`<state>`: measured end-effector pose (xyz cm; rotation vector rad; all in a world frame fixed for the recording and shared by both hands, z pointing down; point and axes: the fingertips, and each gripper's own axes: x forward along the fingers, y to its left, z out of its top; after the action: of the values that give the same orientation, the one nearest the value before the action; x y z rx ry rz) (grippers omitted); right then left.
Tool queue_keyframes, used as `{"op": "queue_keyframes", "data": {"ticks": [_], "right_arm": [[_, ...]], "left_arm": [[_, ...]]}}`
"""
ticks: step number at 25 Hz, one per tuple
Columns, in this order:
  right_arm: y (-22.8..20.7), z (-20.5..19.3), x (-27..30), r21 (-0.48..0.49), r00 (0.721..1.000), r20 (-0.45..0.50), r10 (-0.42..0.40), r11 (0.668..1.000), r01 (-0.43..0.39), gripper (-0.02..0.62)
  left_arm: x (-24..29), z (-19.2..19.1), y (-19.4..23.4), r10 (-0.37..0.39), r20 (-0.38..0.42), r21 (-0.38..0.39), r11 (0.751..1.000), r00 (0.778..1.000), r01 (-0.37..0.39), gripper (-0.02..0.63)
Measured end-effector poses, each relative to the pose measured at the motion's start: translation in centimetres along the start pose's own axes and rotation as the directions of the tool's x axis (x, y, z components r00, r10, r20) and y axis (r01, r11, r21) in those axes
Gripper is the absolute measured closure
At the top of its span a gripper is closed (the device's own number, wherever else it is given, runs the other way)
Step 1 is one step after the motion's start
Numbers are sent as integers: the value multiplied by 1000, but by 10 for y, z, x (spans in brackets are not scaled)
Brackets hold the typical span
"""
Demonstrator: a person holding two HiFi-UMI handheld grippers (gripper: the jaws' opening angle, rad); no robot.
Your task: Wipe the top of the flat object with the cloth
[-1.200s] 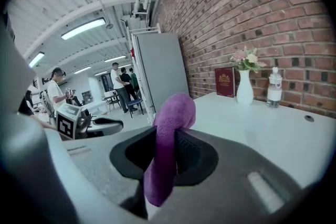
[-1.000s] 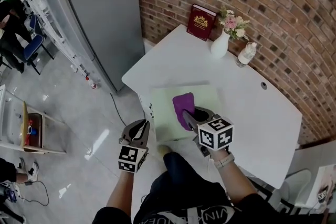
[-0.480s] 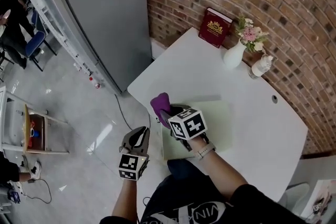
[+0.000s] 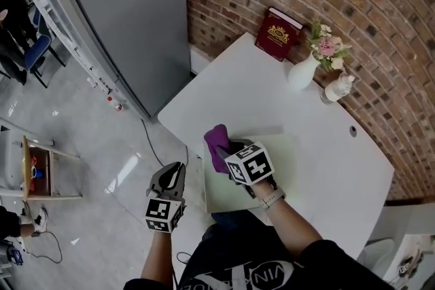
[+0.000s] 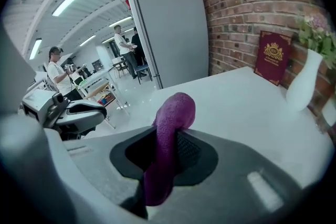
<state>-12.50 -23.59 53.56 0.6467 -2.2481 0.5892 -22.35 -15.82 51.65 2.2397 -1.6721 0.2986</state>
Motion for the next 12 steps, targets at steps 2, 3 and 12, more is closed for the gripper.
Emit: {"op": "queue_keyframes", "data": {"ticks": [2,3,12], "right_arm": [[-17,-11,-12,26,999,2,-32,999,32,517],[-27,-17,-18,40,999,3,-50,998,50,517],[-127,-72,-88,188,970,6,-244,953,239,517]], "left_arm": [[5,1,-2,-10,-3,10,1000,1000,10,574],[8,2,-3,-13,-3,13,1000,1000,13,574],[25,5,-18,-53,-9,15,998,999,53,574]]}}
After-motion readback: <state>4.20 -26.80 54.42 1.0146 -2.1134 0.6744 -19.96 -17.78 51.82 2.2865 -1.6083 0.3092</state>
